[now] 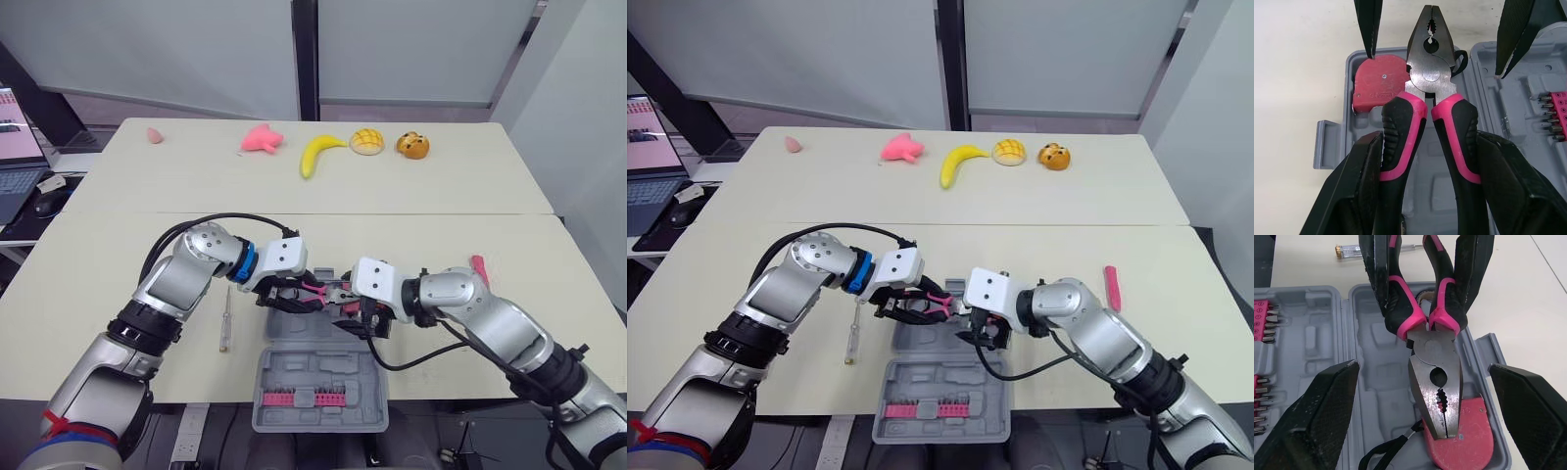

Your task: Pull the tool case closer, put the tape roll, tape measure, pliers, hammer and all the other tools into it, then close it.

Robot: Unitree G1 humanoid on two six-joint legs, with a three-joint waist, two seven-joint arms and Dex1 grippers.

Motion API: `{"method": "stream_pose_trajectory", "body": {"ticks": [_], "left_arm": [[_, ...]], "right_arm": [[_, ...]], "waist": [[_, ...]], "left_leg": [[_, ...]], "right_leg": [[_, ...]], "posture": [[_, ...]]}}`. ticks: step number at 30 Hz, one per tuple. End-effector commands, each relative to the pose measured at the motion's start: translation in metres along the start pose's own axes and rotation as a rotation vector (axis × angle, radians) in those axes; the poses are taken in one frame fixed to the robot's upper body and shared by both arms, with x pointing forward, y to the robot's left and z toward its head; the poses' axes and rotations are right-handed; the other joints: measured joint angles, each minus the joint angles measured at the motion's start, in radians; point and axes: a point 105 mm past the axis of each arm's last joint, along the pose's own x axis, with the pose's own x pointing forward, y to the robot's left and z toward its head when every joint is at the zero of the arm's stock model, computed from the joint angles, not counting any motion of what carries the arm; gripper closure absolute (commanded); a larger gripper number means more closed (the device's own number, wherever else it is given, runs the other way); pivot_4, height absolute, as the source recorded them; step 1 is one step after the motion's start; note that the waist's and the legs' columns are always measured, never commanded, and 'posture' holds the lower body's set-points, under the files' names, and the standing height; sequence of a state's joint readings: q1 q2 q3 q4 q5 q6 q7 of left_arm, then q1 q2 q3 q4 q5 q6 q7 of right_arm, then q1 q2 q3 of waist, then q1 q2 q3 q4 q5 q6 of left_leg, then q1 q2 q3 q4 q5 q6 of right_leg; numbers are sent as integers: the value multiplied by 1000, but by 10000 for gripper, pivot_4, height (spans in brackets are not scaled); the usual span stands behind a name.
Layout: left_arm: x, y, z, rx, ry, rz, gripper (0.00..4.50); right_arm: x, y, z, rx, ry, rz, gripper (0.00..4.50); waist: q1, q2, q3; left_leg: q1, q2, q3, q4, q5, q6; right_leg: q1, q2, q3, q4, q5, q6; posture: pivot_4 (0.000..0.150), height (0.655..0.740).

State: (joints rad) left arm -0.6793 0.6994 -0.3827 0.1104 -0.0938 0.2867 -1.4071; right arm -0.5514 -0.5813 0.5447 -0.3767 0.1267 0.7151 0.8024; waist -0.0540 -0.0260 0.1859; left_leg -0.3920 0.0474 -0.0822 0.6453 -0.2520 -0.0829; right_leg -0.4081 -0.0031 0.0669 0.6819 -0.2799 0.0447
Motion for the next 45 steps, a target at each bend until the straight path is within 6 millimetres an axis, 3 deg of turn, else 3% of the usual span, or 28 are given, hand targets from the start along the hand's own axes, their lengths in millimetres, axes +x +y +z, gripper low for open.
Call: {"method": "stream_pose_trajectory", "body": {"ticks": [1, 2, 4, 10, 15, 27, 29, 34, 40, 45], "left_arm": [[-5, 1, 9, 43, -10, 17, 20054], [-5, 1, 9, 43, -10, 18, 20055], [-4, 1, 9, 42, -10, 20, 20055], [-2, 0, 8, 40, -13, 25, 20056], [-2, 0, 7, 38, -11, 28, 20058], [-3, -5, 9, 27, -44, -3, 20061], [-9, -6, 6, 33, -34, -12, 12870], [-27, -6, 1, 21, -26, 9, 0], [-68, -11, -10, -7, -18, 68, 0], [-96, -29, -29, -77, -15, 91, 0]], "right_arm": [[1, -3, 13, -57, -23, -3, 0], [2, -4, 13, -59, -21, -2, 0], [3, -5, 12, -61, -15, -5, 4084], [5, -6, 11, -63, -2, -5, 22602], [7, -7, 15, -69, -13, -9, 31961], [2, -10, 18, -76, -34, -31, 32396], [-1, -12, 20, -65, -50, -39, 32396], [-7, -12, 19, -55, -59, -49, 32396], [-19, -15, 20, -70, -58, -64, 32396], [-38, -15, 24, -159, 11, -1, 32396]], "waist": [[-1, 0, 0], [-1, 0, 0], [-1, 0, 0], [-1, 0, 0], [-1, 0, 0], [-1, 0, 0], [-1, 0, 0], [-1, 0, 0], [-5, 1, 1], [-4, 2, 1]], "left_leg": [[0, 0, 0, 0, 0, 0], [0, 0, 0, 0, 0, 0], [0, 0, 0, 0, 0, 0], [0, 0, 0, 0, 0, 0], [0, 0, -1, 0, 0, 0], [0, 0, -1, 0, 0, 0], [0, 0, -1, 0, 0, 0], [0, 0, -1, 0, 0, 0], [0, 0, 0, 0, 0, 0], [-1, 0, 0, 0, 0, 0]], "right_leg": [[0, 0, 0, 0, 0, 0], [0, 0, 0, 0, 0, 0], [0, 0, 0, 0, 0, 0], [0, 0, 0, 0, 0, 0], [0, 0, -1, 1, 0, 0], [0, 0, 0, 1, 0, 0], [0, 0, -1, 1, 0, 0], [0, 0, -1, 1, 0, 0], [-1, 0, 0, 1, 0, 0], [-2, 0, 0, 0, 0, 0]], "posture": [[1500, 7255], [1500, 7255], [1500, 7255], [1500, 7255], [1500, 7255], [1500, 7255], [1500, 7255], [1500, 7255], [1500, 7255], [1500, 7255]]}}
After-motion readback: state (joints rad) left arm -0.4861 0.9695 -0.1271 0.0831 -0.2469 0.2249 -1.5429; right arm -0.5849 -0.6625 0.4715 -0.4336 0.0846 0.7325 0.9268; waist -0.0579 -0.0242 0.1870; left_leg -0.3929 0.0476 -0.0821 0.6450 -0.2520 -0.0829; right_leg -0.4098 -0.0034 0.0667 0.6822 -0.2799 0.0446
